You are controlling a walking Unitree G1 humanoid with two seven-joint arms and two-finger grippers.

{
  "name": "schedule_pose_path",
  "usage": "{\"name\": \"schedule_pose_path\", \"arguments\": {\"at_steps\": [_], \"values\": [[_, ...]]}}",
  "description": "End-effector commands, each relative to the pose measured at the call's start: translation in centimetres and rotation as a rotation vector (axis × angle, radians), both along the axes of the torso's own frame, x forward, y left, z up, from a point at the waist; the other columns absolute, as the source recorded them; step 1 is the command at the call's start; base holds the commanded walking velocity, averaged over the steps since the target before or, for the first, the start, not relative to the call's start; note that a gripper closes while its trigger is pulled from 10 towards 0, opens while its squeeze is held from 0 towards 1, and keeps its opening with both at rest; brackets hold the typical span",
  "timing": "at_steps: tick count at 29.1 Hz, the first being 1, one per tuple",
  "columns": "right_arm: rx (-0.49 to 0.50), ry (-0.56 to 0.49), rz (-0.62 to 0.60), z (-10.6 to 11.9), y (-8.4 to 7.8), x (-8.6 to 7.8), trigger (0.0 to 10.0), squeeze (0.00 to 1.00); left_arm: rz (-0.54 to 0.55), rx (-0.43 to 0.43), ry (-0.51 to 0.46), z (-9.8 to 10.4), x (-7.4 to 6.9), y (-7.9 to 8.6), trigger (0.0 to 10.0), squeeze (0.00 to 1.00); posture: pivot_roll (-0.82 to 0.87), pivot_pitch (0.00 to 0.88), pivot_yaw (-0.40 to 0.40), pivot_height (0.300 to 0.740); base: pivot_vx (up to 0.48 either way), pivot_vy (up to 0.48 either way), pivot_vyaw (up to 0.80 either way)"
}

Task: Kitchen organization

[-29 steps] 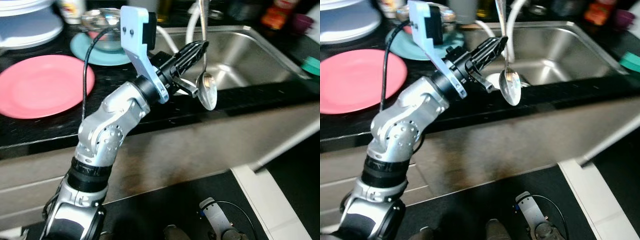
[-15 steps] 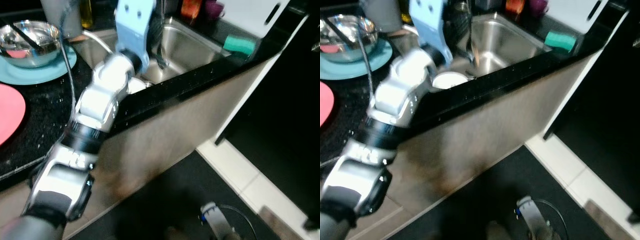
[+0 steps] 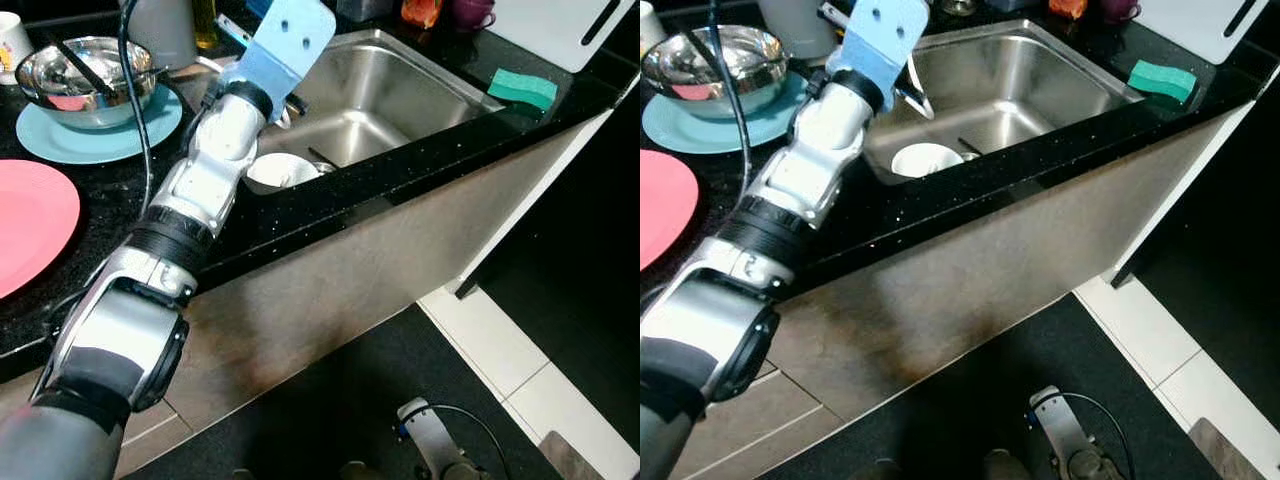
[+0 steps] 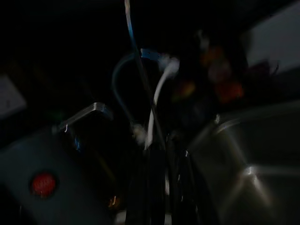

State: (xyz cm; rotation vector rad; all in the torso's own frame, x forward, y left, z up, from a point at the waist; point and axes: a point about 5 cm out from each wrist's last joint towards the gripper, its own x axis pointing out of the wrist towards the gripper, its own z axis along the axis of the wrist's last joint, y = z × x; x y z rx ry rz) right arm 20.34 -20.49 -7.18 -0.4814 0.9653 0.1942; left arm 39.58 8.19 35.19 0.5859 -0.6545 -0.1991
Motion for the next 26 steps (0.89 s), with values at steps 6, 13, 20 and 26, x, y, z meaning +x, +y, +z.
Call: {"name": "schedule_pose_path", "arguments": {"at_steps": [6,13,20,26], "values": [[-0.003,0.031,-0.024,-0.5,-0.4,-1.0,10.0,0.00,0.007,-0.003,0.013,-0.6,0.8,0.1,10.0,1.00,-0.09,0.200,-0.031,0.740,0.000,0.000,0.00],[0.001,0.032,-0.023,-0.5,-0.4,-1.1,10.0,0.00,-0.072,-0.119,0.082,-1.2,1.1,0.1,10.0,1.00,-0.09,0.202,-0.030,0.740,0.000,0.000,0.00],[0.009,0.024,-0.021,-0.5,-0.2,-0.9,10.0,0.00,-0.210,-0.399,0.143,-0.7,0.9,1.6,10.0,0.00,-0.08,0.198,-0.029,0.740,0.000,0.000,0.00],[0.069,0.017,-0.011,-0.4,0.2,-0.7,10.0,0.00,-0.165,-0.642,0.126,-1.4,-0.1,5.6,10.0,0.00,-0.05,0.194,-0.037,0.740,0.000,0.000,0.00]]}}
